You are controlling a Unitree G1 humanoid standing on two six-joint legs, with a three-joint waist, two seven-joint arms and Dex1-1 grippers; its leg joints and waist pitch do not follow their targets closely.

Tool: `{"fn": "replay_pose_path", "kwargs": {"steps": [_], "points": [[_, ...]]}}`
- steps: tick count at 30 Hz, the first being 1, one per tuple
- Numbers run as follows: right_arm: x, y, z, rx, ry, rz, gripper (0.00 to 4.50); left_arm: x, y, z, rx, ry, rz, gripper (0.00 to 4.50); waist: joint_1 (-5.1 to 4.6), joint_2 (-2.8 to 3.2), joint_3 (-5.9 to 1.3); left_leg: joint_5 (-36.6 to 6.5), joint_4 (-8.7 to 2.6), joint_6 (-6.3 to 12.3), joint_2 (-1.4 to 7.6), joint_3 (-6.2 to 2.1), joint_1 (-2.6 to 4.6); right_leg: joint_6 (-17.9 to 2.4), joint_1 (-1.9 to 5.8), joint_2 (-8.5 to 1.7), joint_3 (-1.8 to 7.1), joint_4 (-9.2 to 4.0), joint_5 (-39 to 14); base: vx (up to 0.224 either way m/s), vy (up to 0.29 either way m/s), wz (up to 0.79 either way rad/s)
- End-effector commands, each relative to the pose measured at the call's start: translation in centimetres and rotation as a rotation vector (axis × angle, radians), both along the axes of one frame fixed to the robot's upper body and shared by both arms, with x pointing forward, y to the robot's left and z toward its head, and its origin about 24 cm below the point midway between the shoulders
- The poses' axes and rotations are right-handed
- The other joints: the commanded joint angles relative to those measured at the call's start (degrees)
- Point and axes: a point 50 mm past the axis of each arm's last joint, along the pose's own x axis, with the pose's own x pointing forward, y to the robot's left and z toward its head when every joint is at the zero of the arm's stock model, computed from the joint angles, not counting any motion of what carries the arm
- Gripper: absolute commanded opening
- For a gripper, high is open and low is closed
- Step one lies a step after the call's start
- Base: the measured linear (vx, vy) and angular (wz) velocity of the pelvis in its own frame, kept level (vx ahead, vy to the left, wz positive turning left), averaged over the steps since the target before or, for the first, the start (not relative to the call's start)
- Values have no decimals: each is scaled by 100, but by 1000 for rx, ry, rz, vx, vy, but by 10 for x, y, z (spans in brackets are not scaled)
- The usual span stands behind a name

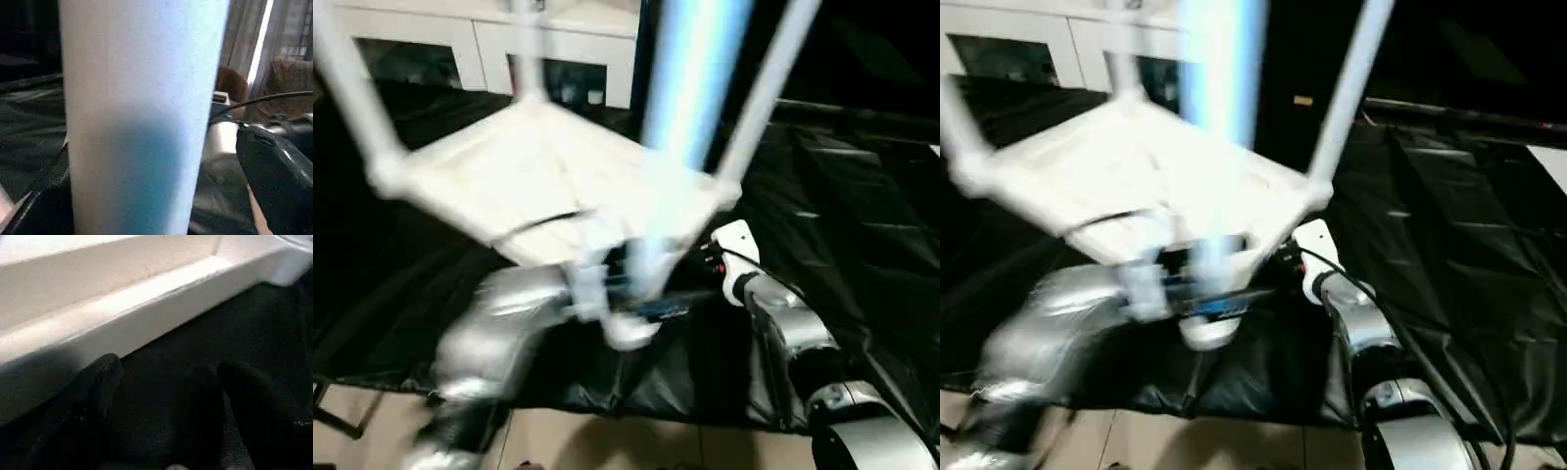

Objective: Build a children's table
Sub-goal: Rotate table base

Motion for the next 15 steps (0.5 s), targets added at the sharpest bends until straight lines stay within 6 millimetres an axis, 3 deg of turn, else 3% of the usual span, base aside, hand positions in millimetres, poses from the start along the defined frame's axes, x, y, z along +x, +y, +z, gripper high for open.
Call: {"fn": "replay_pose_path", "kwargs": {"steps": [1,3,4,5,6,9,10,11,13,14,15], "points": [[5,15,9,25,-44,42,371,1,-21,-2,37,-57,-21,446,45,25,-385,-884,-327,178,6,69,-13,-1228,335,-205,164,-357,-403,0,0,0],[5,13,7,32,-40,31,371,6,-28,-6,56,-67,7,446,56,18,-395,-889,-323,188,7,66,-13,-1250,347,-214,164,-345,-404,0,0,0],[5,12,6,38,-38,29,371,6,-32,-8,63,-67,6,446,54,59,-393,-886,-323,195,9,62,-16,-1289,343,-213,163,-344,-341,0,0,0],[5,12,6,43,-38,26,371,7,-36,-10,69,-64,4,446,60,37,-395,-910,-323,210,16,60,-11,-1313,350,-214,159,-343,-336,0,0,0],[4,10,5,48,-36,16,371,7,-41,-11,66,-67,12,446,70,88,-398,-908,-322,220,18,54,-4,-1356,344,-221,160,-332,-299,0,0,0],[5,0,4,43,-41,-31,371,10,-51,-12,50,-98,84,446,68,84,-402,-935,-312,265,24,63,5,-1448,345,-208,158,-349,-165,0,0,0],[5,0,4,43,-41,-33,371,10,-52,-12,49,-99,87,446,72,110,-396,-970,-314,264,23,58,1,-1483,355,-206,155,-349,-127,0,0,0],[7,-14,7,40,-53,-77,371,16,-45,-14,56,-115,125,446,90,91,-403,-1006,-314,280,23,55,-2,-1480,363,-216,151,-347,-188,0,0,0],[7,-21,9,35,-61,-90,371,18,-40,-14,60,-124,130,446,97,82,-398,-1042,-314,291,22,52,-3,-1454,364,-224,150,-352,-311,0,0,0],[7,-25,10,36,-65,-95,371,20,-35,-14,64,-131,130,446,113,136,-396,-1079,-318,274,27,46,2,-1448,357,-236,148,-355,-403,0,0,0],[7,-30,11,38,-69,-95,371,21,-29,-14,67,-135,124,446,106,112,-396,-1091,-315,279,26,52,3,-1443,354,-229,146,-369,-420,0,0,0]]}}
